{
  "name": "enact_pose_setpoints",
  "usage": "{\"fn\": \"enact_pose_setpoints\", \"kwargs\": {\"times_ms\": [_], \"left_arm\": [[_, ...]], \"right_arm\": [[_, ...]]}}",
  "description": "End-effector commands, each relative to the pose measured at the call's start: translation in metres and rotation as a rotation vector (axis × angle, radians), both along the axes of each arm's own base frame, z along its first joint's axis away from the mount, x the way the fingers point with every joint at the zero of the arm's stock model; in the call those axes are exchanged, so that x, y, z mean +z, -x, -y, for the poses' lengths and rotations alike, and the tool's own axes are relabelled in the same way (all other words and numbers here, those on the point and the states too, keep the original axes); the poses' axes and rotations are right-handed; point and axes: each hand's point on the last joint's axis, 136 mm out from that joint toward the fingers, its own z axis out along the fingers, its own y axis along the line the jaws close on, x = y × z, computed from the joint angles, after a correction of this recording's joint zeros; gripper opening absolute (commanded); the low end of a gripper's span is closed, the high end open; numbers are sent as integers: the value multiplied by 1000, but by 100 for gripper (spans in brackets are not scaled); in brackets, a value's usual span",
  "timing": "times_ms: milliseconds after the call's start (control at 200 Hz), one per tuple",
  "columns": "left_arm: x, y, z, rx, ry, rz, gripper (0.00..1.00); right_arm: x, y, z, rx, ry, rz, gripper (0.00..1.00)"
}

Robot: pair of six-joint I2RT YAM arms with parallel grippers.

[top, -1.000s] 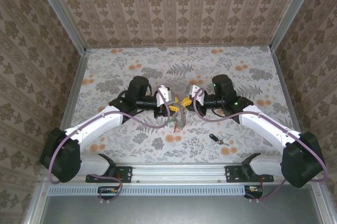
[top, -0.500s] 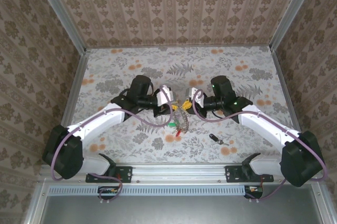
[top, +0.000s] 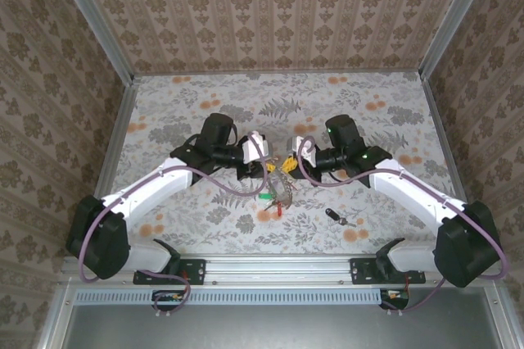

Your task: Put the keys on the keyring

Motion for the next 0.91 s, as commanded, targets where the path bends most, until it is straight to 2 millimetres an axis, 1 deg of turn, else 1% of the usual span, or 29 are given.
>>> {"fn": "enact_pose_setpoints", "kwargs": {"times_ms": [0,100,210,345,480,645,750,845,900], "left_arm": [[6,16,-6,-79,-5,35,40],[3,19,-6,-113,-35,31,40],[-3,15,-6,-113,-60,31,40],[1,9,0,-109,-49,52,36],[4,7,5,-114,-35,66,37],[1,10,12,-139,-55,86,37],[-2,9,13,-142,-68,85,31],[-1,8,13,-139,-71,92,16],[-2,8,12,-133,-79,96,11]], "right_arm": [[19,5,-8,75,-44,25,0],[21,3,-10,81,-46,23,0],[23,3,-11,88,-52,21,0],[23,5,-11,93,-57,11,0],[22,6,-11,93,-58,5,0],[22,7,-12,101,-57,-5,0],[23,7,-12,103,-58,0,0],[22,6,-11,97,-49,1,0],[19,6,-9,88,-35,4,0]]}}
